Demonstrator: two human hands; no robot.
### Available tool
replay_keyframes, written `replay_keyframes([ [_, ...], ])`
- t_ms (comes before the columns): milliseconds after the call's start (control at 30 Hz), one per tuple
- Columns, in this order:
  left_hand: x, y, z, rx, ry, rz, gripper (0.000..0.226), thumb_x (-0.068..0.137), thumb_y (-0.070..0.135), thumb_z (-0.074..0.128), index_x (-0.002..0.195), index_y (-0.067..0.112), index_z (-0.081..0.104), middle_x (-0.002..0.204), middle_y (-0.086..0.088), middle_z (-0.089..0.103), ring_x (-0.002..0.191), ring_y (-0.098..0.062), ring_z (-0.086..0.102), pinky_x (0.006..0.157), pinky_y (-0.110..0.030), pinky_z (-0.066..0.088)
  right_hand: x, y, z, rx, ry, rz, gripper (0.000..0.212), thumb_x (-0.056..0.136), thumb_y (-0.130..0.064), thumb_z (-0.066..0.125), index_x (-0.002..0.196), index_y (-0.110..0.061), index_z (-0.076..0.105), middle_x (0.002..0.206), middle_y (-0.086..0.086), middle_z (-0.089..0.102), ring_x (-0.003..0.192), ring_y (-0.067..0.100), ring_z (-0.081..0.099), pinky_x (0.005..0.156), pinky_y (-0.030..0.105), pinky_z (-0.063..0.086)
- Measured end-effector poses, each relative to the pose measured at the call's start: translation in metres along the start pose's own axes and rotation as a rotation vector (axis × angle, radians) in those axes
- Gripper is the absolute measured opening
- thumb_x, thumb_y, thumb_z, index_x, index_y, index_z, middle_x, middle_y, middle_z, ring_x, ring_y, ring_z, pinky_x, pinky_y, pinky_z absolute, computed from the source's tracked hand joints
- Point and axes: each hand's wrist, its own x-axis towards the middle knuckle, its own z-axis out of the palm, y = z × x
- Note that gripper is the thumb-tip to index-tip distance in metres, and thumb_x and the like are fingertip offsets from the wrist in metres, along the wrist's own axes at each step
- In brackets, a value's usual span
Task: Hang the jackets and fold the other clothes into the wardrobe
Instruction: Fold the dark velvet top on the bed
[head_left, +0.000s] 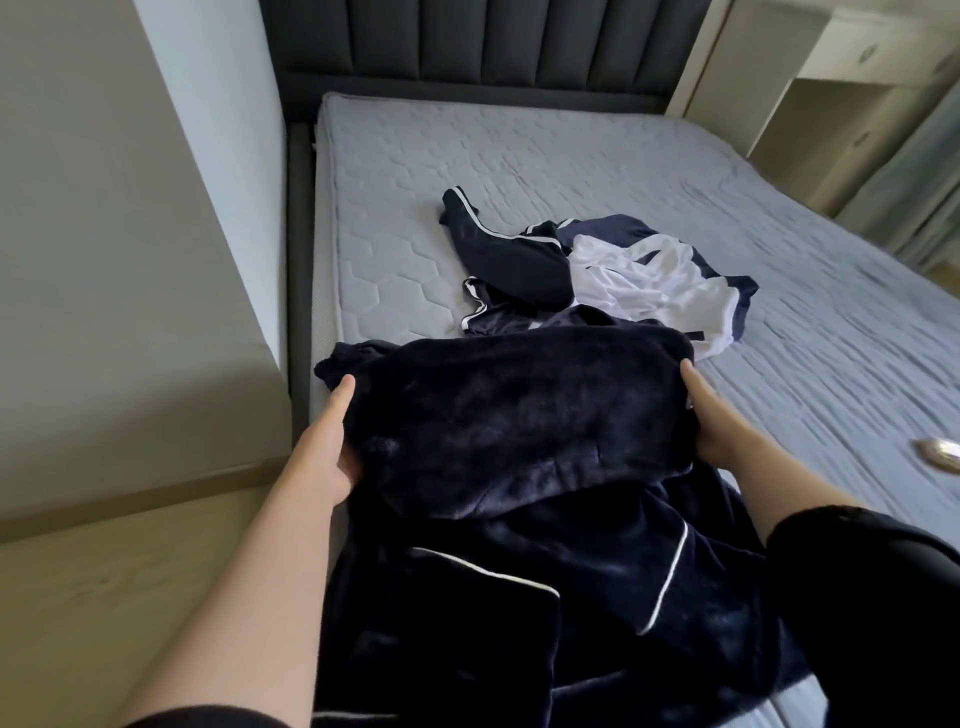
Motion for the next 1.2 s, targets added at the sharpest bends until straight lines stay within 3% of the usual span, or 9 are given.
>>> replay_keyframes([
  [167, -0.017, -0.008, 0.002, 0.416, -0.223, -0.118, 0.055, 0.062, 0.031, 0.078, 0.112, 0.014, 0.066, 0.100, -0.010, 0.073, 0.089, -0.029, 0.071, 0.064, -0.043, 0.058, -0.018, 0.026, -0.018, 0.024, -0.192, 0.072, 0.054, 0.086, -0.045, 0.058, 0.135, -0.021, 0.053, 0.128, 0.008, 0.062, 0.118, 0.025, 0.059, 0.096, 0.041, 0.046],
  [333, -0.025, -0.020, 0.013, 0.368, -0.042, -0.036, 0.033, 0.077, -0.006, 0.067, 0.108, 0.005, 0.065, 0.104, -0.018, 0.069, 0.091, -0.034, 0.065, 0.067, -0.040, 0.054, -0.034, 0.021, -0.006, -0.009, -0.171, 0.062, 0.043, 0.080, -0.028, 0.063, 0.119, -0.009, 0.062, 0.107, 0.011, 0.071, 0.090, 0.023, 0.070, 0.073, 0.034, 0.055],
  [500, -0.023, -0.020, 0.006, 0.066, 0.128, 0.070, 0.036, 0.079, -0.003, 0.064, 0.112, 0.011, 0.063, 0.104, -0.013, 0.068, 0.093, -0.032, 0.065, 0.069, -0.040, 0.056, -0.036, 0.006, -0.002, 0.012, 0.088, -0.144, 0.027, 0.088, -0.029, 0.067, 0.104, -0.007, 0.066, 0.086, 0.010, 0.074, 0.071, 0.022, 0.071, 0.058, 0.030, 0.057],
  [667, -0.024, -0.038, 0.010, 0.291, 0.306, 0.050, 0.041, 0.077, 0.008, 0.071, 0.116, 0.010, 0.058, 0.116, -0.011, 0.063, 0.105, -0.033, 0.058, 0.097, -0.049, 0.047, -0.033, 0.022, 0.003, -0.456, 0.433, -0.294, 0.033, 0.087, -0.038, 0.065, 0.086, -0.005, 0.068, 0.073, 0.007, 0.067, 0.063, 0.017, 0.062, 0.052, 0.025, 0.044],
  [800, -0.035, -0.031, 0.023, 0.409, 0.446, 0.307, 0.053, 0.077, 0.030, 0.057, 0.129, 0.019, 0.049, 0.116, -0.003, 0.060, 0.101, -0.026, 0.059, 0.083, -0.039, 0.048, -0.038, 0.026, 0.019, -0.628, 0.487, -0.323, 0.038, 0.094, -0.039, 0.053, 0.106, -0.004, 0.056, 0.099, 0.013, 0.063, 0.100, 0.035, 0.060, 0.076, 0.037, 0.045],
  [900, -0.041, -0.029, 0.030, 0.838, 0.650, 0.951, 0.066, 0.079, 0.016, 0.057, 0.141, 0.011, 0.036, 0.138, -0.012, 0.047, 0.125, -0.032, 0.045, 0.102, -0.045, 0.038, -0.051, 0.030, 0.038, -0.861, 0.626, -0.493, 0.059, 0.094, -0.033, 0.051, 0.141, -0.003, 0.033, 0.143, 0.019, 0.040, 0.134, 0.035, 0.034, 0.111, 0.046, 0.028],
  [967, -0.042, -0.033, 0.045, 1.172, 0.520, 1.286, 0.062, 0.079, 0.013, 0.057, 0.138, 0.004, 0.041, 0.139, -0.016, 0.045, 0.131, -0.035, 0.038, 0.107, -0.051, 0.033, -0.064, 0.030, 0.057, -0.962, 0.632, -0.767, 0.060, 0.094, -0.027, 0.051, 0.145, -0.004, 0.029, 0.151, 0.018, 0.030, 0.141, 0.033, 0.023, 0.117, 0.045, 0.015],
  [1100, -0.036, -0.064, 0.072, 1.763, 0.160, 1.131, 0.062, 0.094, 0.037, 0.044, 0.151, 0.023, 0.023, 0.159, -0.006, 0.015, 0.147, -0.029, 0.005, 0.112, -0.056, 0.016, -0.076, 0.039, 0.101, -1.288, 0.266, -1.157, 0.058, 0.093, -0.035, 0.044, 0.146, -0.013, 0.035, 0.157, 0.010, 0.023, 0.146, 0.028, 0.015, 0.117, 0.047, 0.009],
  [1200, -0.019, -0.080, 0.058, 1.922, 0.137, 0.872, 0.062, 0.098, 0.052, 0.024, 0.152, 0.032, 0.001, 0.161, 0.001, -0.007, 0.146, -0.024, -0.013, 0.116, -0.053, 0.002, -0.065, 0.052, 0.116, -1.606, 0.087, -1.067, 0.063, 0.095, -0.052, 0.023, 0.151, -0.024, 0.023, 0.161, 0.001, 0.011, 0.148, 0.019, 0.001, 0.117, 0.045, -0.001],
])
